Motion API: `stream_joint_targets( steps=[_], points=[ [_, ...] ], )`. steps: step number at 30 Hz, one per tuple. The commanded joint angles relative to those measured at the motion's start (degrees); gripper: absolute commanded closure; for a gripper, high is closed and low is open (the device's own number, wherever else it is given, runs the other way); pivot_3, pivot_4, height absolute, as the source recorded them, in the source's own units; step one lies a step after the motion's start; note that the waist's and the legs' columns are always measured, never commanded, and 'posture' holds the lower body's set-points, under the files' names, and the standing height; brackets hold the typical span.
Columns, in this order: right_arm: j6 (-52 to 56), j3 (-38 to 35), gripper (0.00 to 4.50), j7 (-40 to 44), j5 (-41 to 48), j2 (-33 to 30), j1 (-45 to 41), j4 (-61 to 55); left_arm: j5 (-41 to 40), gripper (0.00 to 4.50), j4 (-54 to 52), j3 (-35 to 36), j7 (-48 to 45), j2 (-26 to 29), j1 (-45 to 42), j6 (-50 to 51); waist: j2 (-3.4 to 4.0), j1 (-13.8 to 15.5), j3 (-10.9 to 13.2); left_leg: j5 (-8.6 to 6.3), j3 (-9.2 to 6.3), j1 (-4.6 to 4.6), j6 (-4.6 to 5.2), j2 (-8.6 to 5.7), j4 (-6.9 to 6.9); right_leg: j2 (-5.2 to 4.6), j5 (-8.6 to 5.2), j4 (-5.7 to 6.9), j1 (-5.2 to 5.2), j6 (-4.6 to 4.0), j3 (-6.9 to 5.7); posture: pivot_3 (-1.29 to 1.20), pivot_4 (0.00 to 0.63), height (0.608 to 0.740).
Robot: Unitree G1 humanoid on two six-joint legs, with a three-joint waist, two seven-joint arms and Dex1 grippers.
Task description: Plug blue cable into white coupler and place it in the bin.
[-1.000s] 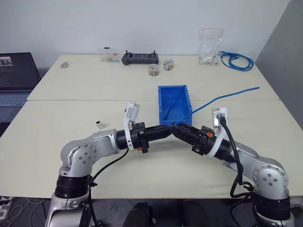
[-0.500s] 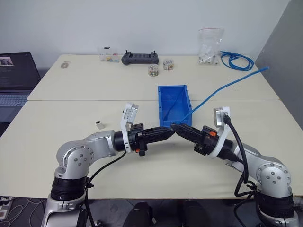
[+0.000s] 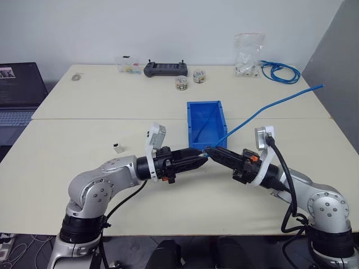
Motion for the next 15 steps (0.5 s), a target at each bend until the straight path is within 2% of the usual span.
stream_joint_targets(
  steps=[1, 6, 9, 13, 15],
  points=[
    [-1.16, 0.78, 4.32, 1.6, -0.48, -0.4, -0.76, -1.56, 4.51, 1.56, -3.17, -0.07, 0.16, 2.29, 1.64, -4.05, 0.0, -0.05, 0.0, 0.0, 0.02, 0.0, 0.0, 0.0, 0.0, 0.0, 0.0, -0.01, 0.0, 0.0, 0.01, 0.0, 0.15, 0.74],
    [-2.16, 1.17, 4.32, 2.72, -3.72, -0.72, -1.18, -0.47, 8.21, 0.59, -6.47, -0.13, 0.6, 4.45, 5.52, -7.2, 0.02, 0.02, 0.01, -0.01, 0.02, -0.06, 0.01, 0.0, -0.02, 0.0, 0.0, -0.01, -0.08, 0.0, 0.02, 0.0, 0.15, 0.74],
    [-3.14, 1.09, 4.32, 3.7, -6.46, -1.32, -1.38, 0.67, 12.27, 0.03, -9.15, 1.34, 3.85, 4.57, 9.55, -10.64, 0.02, 0.02, 0.01, -0.01, 0.03, -0.07, 0.01, 0.0, -0.02, 0.0, 0.0, -0.01, -0.11, 0.0, 0.04, 0.0, 0.15, 0.74],
    [-4.49, 0.69, 4.32, 4.85, -9.32, -1.83, -1.29, 2.2, 18.17, 0.0, -12.24, 4.73, 10.37, 2.72, 18.77, -15.78, 0.02, -0.15, 0.01, -0.01, 0.12, -0.07, 0.02, 0.02, -0.04, -0.02, 0.0, -0.03, -0.15, 0.0, 0.12, 0.0, 0.15, 0.74],
    [-4.8, 0.77, 4.32, 5.49, -10.13, -1.79, -1.34, 2.83, 23.94, 0.0, -13.8, 5.5, 14.41, 1.13, 26.01, -20.48, 0.03, 0.07, 0.02, -0.01, 0.12, -0.1, 0.01, 0.03, -0.05, -0.02, 0.0, -0.02, -0.19, 0.0, 0.1, 0.0, 0.15, 0.74]
  ],
)
